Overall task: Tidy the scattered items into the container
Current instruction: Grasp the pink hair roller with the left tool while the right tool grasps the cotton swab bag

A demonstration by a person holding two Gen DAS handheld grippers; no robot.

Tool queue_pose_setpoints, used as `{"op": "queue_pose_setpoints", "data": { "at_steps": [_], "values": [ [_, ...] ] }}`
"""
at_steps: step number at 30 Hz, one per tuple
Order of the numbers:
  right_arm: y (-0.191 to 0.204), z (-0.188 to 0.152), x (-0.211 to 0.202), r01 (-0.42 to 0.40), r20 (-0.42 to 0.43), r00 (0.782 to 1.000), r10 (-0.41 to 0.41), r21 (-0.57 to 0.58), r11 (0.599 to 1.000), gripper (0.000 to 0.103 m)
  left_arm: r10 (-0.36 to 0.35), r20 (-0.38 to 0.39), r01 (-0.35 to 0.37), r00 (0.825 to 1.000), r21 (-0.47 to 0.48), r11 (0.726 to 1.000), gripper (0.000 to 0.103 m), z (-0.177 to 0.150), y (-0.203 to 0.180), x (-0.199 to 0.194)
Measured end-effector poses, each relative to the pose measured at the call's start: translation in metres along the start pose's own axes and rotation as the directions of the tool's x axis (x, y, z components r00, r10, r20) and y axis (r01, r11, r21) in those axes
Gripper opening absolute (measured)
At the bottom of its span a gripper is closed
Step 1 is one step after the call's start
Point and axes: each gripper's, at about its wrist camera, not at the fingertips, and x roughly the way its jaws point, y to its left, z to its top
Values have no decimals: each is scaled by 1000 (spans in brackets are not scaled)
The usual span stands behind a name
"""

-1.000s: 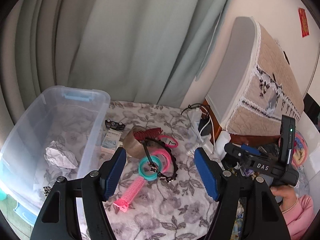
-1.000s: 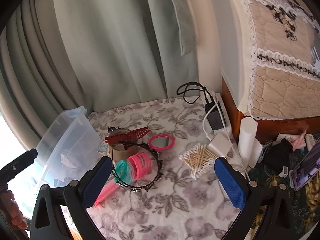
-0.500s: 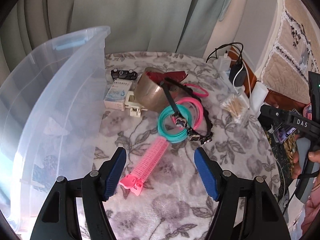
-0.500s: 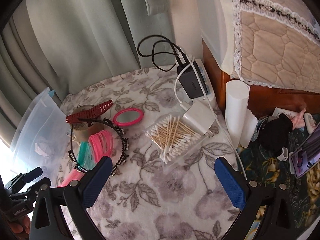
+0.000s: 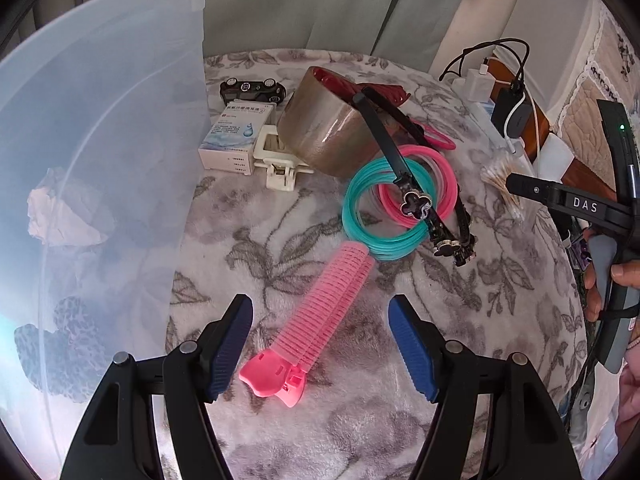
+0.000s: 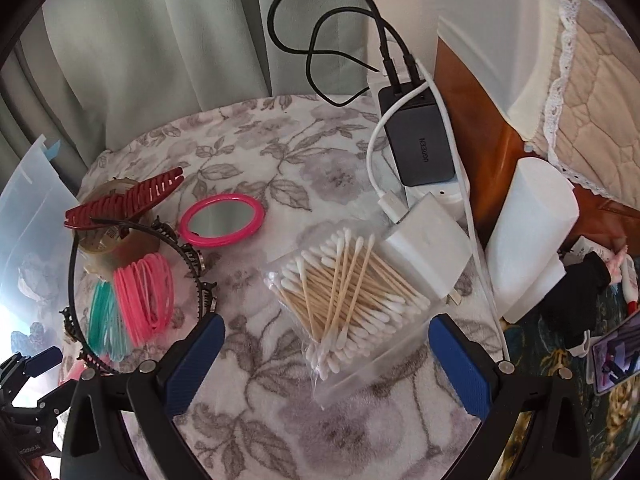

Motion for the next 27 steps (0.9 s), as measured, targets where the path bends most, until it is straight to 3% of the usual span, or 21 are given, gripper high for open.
{"op": "queue_pose_setpoints", "data": {
  "at_steps": [19,27],
  "values": [
    [4,2,38,90,-51,995,-92,-26,996,103,-23,-46,22,999,-15,1000,71,-3,11,20],
    [7,2,41,129,-49,990,-129,-7,992,101,-26,-35,24,999,-50,998,57,-6,17,19]
  ]
}}
